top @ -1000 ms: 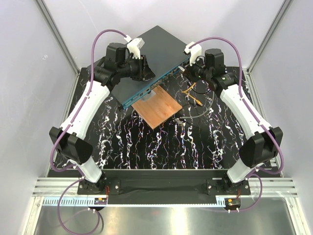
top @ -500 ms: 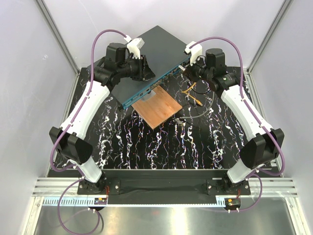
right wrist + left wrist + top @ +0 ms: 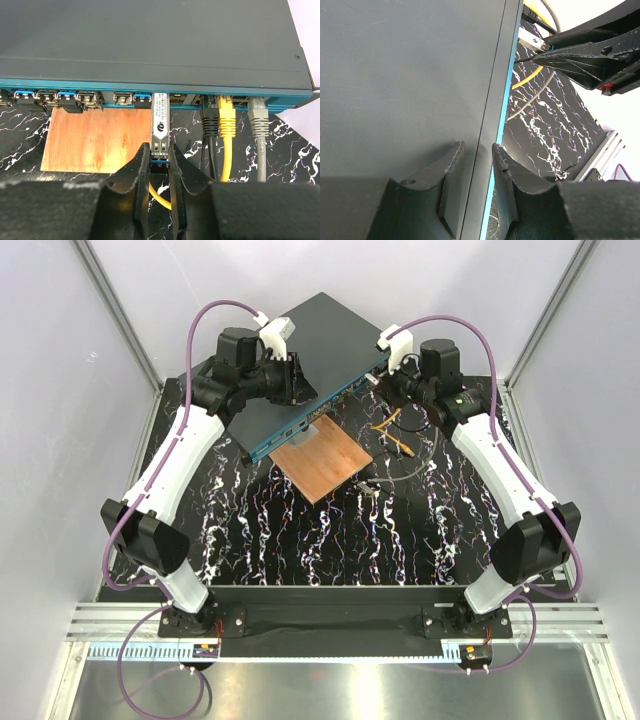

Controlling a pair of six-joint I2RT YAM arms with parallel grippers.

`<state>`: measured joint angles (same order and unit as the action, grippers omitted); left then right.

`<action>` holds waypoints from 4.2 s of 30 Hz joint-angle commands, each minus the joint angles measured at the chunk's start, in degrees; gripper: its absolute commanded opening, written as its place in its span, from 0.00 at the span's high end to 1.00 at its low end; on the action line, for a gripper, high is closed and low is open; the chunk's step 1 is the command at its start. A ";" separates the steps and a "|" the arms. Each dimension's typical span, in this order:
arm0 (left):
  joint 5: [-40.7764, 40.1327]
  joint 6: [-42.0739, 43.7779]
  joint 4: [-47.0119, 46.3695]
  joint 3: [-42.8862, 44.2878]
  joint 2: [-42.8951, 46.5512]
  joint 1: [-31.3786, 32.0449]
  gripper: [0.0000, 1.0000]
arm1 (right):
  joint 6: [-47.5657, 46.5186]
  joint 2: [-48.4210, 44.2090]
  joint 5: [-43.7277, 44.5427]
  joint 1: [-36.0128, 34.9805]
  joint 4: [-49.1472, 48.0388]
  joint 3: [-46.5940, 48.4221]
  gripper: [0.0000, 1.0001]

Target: Insert the plug into the switch port

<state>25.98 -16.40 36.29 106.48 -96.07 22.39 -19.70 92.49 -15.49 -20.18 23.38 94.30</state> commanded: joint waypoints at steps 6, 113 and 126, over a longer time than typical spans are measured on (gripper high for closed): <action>1.62 -0.21 -2.63 0.49 1.33 -0.24 0.67 | -0.25 0.68 0.54 -0.73 -4.56 -0.17 1.00; 2.76 -1.17 -5.97 -1.45 1.94 -1.04 0.64 | 6.52 10.34 -8.07 4.01 21.45 22.07 0.72; 2.94 -1.35 -6.32 -1.36 1.68 -0.95 0.64 | 7.05 12.62 -7.63 3.05 19.95 24.52 0.67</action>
<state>27.24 -17.06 33.19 105.34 -96.07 21.67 -13.26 104.12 -22.20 -16.45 44.42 115.52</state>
